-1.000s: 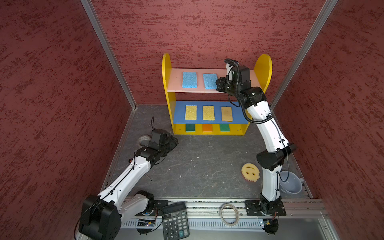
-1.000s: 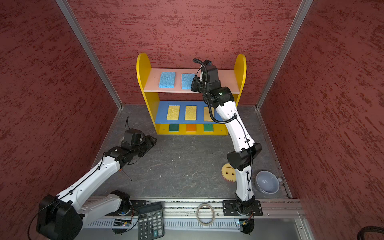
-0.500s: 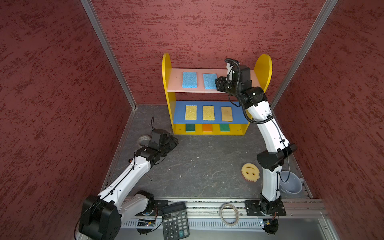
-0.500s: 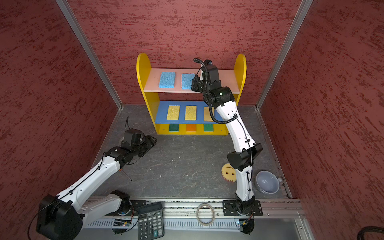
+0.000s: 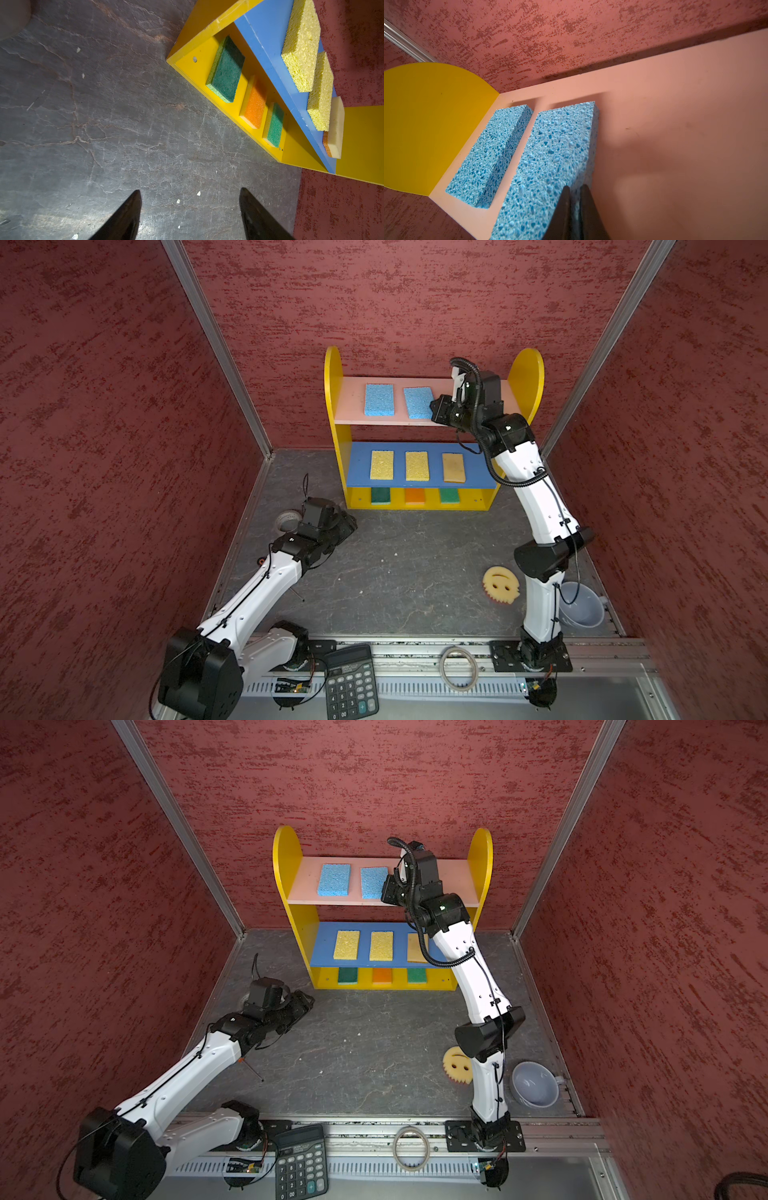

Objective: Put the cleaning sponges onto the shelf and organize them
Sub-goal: 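Open the right gripper and withdraw it from the pink board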

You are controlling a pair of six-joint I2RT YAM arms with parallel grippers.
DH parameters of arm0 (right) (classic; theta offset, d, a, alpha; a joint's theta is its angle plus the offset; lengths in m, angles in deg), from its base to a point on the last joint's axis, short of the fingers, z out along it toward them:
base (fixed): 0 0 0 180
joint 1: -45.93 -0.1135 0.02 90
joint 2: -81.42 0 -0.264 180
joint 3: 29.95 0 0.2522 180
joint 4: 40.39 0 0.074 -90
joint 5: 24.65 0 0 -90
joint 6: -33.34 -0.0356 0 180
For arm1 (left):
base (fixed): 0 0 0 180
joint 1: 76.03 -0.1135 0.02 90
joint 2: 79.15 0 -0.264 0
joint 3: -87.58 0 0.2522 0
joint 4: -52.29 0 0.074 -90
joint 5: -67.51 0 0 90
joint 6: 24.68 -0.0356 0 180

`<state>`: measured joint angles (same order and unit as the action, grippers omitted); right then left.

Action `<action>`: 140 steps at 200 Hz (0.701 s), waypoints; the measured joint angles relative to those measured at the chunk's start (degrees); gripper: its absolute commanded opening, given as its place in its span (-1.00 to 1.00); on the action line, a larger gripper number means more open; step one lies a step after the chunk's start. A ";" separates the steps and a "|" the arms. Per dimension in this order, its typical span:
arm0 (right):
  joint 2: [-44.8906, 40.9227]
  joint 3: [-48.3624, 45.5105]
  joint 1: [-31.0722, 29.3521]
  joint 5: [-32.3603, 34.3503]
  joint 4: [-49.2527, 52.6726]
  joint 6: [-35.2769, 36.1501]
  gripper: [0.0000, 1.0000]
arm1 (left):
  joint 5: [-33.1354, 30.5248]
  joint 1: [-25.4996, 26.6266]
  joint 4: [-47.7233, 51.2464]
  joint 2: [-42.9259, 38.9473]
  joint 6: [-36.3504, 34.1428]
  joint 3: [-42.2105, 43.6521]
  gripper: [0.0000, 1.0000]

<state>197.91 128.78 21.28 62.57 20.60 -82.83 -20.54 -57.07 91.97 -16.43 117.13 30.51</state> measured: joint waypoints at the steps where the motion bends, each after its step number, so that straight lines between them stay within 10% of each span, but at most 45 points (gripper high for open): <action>1: 0.00 0.00 0.00 0.00 -0.02 0.04 -0.90 | 0.07 0.00 0.00 0.02 0.00 0.00 0.49; 140: -4.04 -7.69 -0.79 5.20 -5.42 -2.99 -1.00 | 0.85 0.00 -0.07 0.42 0.00 0.00 0.50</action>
<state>193.86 121.09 20.50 67.77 15.18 -85.82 -19.69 -57.07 91.90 -16.01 117.13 30.51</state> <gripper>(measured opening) 0.041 0.752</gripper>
